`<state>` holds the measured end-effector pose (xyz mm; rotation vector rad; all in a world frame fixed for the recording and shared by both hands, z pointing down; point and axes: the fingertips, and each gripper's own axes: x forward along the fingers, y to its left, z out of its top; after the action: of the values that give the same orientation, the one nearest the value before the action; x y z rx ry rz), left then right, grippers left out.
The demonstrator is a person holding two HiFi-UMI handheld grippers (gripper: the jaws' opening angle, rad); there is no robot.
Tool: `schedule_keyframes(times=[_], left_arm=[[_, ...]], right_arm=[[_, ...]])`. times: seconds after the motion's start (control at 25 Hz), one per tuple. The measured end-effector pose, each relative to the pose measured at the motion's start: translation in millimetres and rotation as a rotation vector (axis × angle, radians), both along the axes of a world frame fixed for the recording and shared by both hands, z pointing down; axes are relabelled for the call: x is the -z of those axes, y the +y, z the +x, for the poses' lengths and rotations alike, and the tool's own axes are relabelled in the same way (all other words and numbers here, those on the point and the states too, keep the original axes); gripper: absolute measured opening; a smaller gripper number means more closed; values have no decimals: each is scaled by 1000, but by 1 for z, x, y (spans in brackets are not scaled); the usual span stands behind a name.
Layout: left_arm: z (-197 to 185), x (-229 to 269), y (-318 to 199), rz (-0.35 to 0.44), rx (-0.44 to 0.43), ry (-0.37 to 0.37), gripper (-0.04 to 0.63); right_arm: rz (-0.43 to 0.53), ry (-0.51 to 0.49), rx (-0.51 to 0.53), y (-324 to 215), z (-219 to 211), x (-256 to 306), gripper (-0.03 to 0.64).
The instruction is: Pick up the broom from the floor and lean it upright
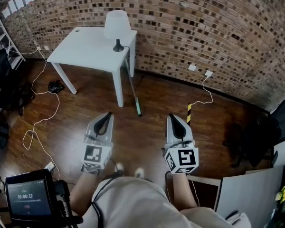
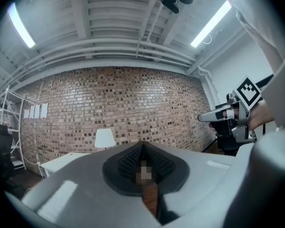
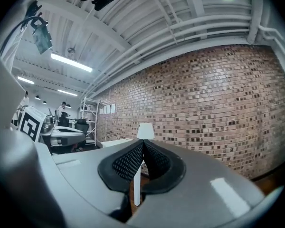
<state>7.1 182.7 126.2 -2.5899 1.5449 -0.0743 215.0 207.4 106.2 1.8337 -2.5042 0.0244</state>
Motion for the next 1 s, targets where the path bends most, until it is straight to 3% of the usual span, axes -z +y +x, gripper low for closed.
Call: schedule_keyframes(times=[0.32, 1.0], left_arm=[[-30, 3, -2, -5, -7, 4, 2], [-35, 2, 2, -7, -22, -2, 2]], right_arm=[[8, -4, -6, 4, -31, 7, 12], [-11, 70, 9, 4, -48, -2, 11]])
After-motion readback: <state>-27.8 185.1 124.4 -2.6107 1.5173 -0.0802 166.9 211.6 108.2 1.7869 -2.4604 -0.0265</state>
